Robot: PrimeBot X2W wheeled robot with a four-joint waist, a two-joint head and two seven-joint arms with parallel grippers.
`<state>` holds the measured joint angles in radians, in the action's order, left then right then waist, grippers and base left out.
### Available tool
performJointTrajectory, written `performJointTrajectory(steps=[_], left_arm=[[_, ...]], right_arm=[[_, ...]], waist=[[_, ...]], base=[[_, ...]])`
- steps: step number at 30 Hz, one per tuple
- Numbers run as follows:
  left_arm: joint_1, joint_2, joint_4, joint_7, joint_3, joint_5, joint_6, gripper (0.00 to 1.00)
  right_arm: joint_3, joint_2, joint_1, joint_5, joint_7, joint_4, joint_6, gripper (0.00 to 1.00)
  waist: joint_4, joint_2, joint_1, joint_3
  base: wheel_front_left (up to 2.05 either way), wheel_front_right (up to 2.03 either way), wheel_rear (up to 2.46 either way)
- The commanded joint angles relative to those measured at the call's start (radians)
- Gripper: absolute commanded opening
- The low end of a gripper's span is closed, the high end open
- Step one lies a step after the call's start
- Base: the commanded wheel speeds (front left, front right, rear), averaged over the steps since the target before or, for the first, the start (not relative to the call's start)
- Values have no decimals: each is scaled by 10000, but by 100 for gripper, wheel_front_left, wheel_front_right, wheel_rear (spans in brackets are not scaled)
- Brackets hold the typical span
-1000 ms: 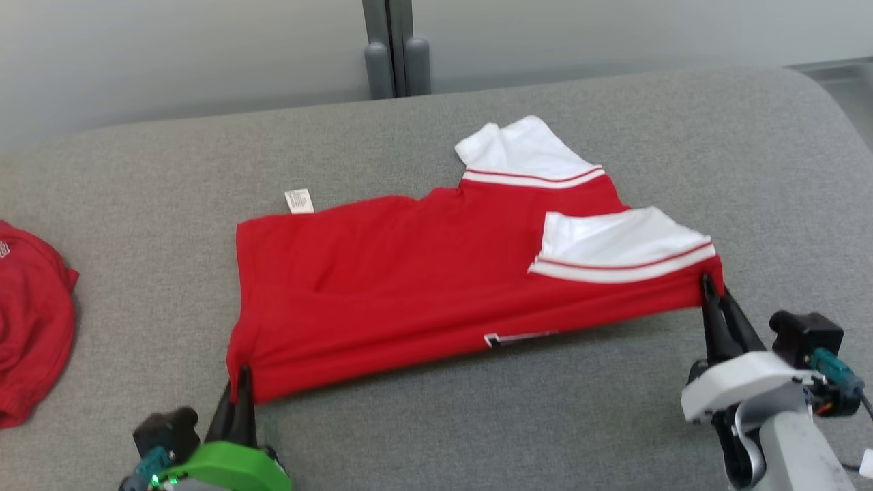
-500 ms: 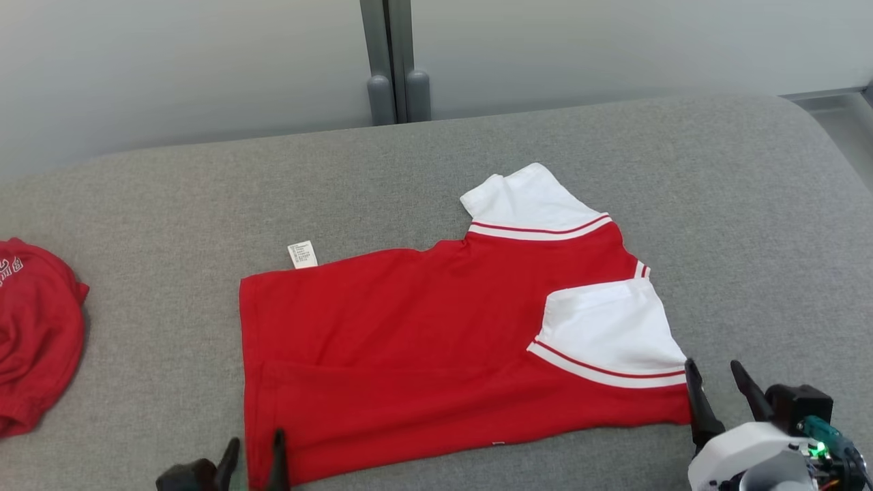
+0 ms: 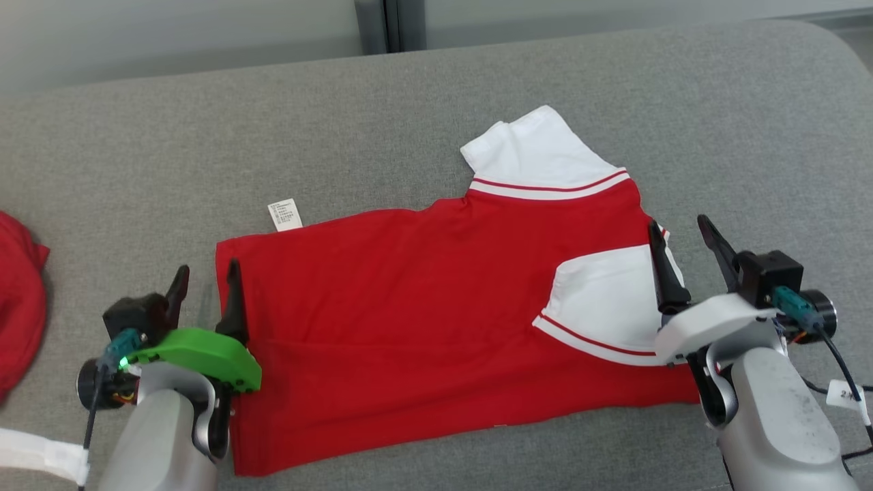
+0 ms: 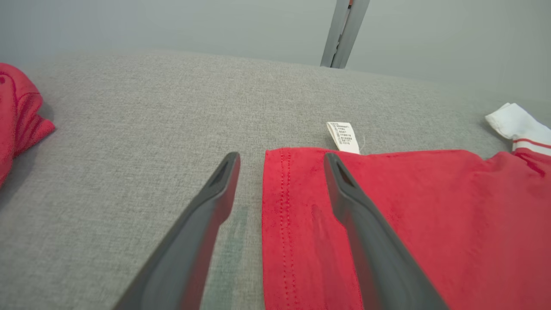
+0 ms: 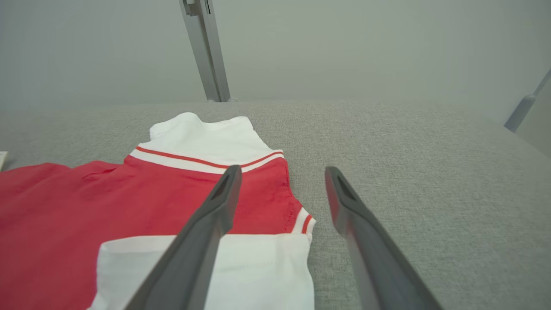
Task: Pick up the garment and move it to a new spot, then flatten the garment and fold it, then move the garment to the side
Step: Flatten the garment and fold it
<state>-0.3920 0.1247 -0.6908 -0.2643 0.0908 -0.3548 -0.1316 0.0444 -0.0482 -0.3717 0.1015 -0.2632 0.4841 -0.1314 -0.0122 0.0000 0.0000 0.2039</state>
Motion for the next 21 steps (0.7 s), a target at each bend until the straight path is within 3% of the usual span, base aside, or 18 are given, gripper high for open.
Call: performJointTrajectory(steps=[1,11,12,14,15,21], left_arm=[[-428,168,-214,2,122,-96,24,100],[-1835,659,-1566,1,1014,-586,22,100],[-1905,662,-1677,2,1071,-610,22,85],[-1949,630,-1844,11,1239,-644,22,10],[-1950,612,-1874,13,1297,-670,22,0],[-2174,631,-1467,8,1640,-860,21,0]], right_arm=[[-77,-45,-291,-112,-21,87,14,100],[-440,-45,-1851,-817,-21,785,15,100],[-446,-45,-2008,-923,-21,896,15,100],[-413,-43,-2317,-1165,-21,1187,15,100],[-394,-42,-2485,-1312,-21,1362,15,100],[-126,-45,-3890,-1913,449,2635,15,100]], waist=[[-111,0,0,671],[-117,0,0,1446],[-94,0,0,1483],[-28,0,0,1530],[6,0,0,1542],[380,0,0,1707]], base=[[0,0,0],[0,0,0],[0,0,0],[0,0,0],[0,0,0],[0,0,0]])
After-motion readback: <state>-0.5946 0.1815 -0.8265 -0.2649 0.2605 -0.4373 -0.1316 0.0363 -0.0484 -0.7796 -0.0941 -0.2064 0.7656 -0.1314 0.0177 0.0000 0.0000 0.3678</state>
